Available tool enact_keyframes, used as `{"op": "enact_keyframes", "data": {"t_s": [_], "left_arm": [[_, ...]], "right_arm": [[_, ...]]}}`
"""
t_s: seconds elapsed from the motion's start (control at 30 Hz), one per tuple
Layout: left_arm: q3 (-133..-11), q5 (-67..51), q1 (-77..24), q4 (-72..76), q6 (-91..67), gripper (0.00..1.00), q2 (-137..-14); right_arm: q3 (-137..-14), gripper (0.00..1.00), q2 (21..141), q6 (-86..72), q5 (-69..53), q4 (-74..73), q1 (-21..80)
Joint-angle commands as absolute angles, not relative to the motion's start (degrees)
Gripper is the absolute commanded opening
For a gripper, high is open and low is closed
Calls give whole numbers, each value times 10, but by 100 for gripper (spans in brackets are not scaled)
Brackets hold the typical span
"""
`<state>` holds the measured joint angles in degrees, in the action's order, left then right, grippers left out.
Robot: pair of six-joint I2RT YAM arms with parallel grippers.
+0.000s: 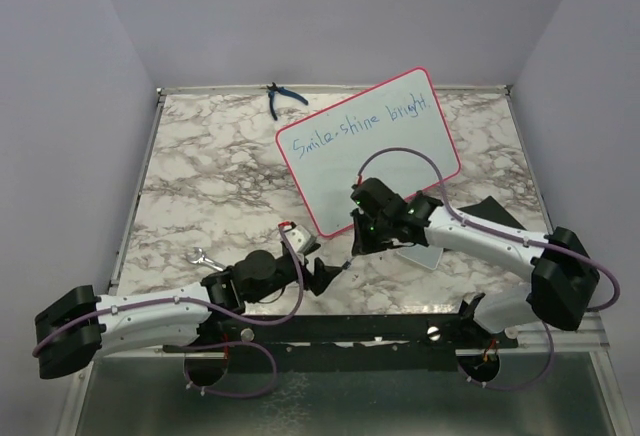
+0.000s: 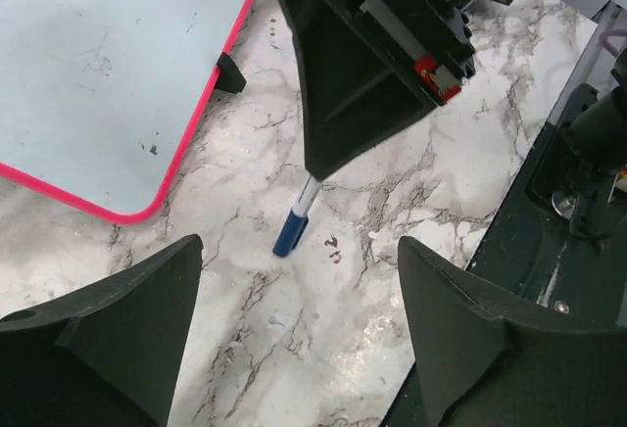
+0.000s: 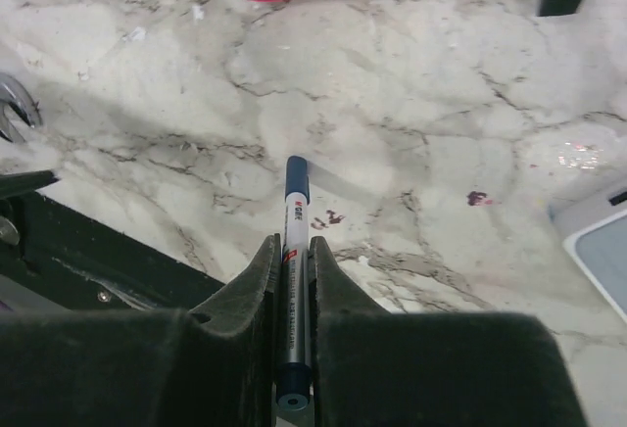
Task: Write a sentence on the whiteboard
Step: Close the whiteboard marker at the center of the board, then place the whiteboard marker at the center of the board.
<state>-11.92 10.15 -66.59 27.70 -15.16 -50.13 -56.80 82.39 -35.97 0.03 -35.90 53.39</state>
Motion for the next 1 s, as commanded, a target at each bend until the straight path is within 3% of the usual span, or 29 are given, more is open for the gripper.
{"op": "enact_keyframes", "data": {"t_s": [0.0, 0.13, 0.33, 0.53, 0.77, 0.97], "left_arm": [[-147, 127, -664, 159, -192, 83, -447], [-182, 158, -657, 92, -222, 89, -427], [-271, 96, -567, 19, -256, 93, -472], [-322, 38, -454, 5, -265, 95, -491], [-388, 20, -352, -54, -260, 97, -509], [-446, 36, -246, -99, -241, 99, -505]], "right_arm": [[-511, 2, 793, -340, -46, -317, 487], [-443, 7, 771, -339, -148, -212, 451], [-378, 30, 790, -347, -233, -81, 437], [-362, 58, 785, -340, -166, -66, 429], [-385, 75, 718, -307, -38, -122, 418], [-401, 80, 638, -266, 60, -130, 349]]}}
